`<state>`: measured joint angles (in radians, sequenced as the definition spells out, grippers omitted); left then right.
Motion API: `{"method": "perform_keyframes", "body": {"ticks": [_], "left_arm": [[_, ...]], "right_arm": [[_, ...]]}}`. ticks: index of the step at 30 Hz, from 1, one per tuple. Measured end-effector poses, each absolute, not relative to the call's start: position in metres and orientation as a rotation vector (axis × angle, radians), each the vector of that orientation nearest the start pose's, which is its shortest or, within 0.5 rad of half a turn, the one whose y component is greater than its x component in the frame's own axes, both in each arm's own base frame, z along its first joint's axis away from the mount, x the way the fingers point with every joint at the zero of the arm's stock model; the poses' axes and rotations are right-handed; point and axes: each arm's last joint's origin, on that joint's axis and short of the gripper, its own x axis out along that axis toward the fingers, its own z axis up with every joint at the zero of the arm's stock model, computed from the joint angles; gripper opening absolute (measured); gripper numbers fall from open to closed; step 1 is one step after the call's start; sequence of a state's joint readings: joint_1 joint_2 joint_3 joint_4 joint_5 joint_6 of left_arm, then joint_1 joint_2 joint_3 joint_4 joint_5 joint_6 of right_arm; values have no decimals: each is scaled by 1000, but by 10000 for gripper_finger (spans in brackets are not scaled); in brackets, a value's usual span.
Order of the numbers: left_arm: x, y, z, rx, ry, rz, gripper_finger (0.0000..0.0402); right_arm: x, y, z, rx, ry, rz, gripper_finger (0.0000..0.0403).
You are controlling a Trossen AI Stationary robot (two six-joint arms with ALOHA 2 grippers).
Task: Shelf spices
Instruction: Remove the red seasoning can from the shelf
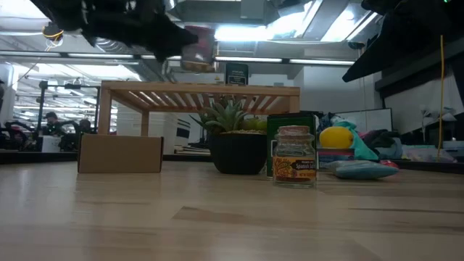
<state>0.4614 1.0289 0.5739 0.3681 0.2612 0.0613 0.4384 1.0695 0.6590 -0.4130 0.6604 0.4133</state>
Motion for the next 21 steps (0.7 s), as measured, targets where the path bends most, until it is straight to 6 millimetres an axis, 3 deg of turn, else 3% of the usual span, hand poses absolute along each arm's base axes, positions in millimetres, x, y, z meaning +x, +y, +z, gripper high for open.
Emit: {"method": "perform_keyframes", "body": {"ticks": [4,13,21], "left_arm": [[198,67,269,-11,161,133,173],[194,6,278,-15,154,87,173],[200,-50,257,-25,253,228,173]], "right_arm": [[192,70,226,-36,641,-347,347],[192,70,226,-36,641,-346,347],[192,70,226,-36,640,-346,347]]}}
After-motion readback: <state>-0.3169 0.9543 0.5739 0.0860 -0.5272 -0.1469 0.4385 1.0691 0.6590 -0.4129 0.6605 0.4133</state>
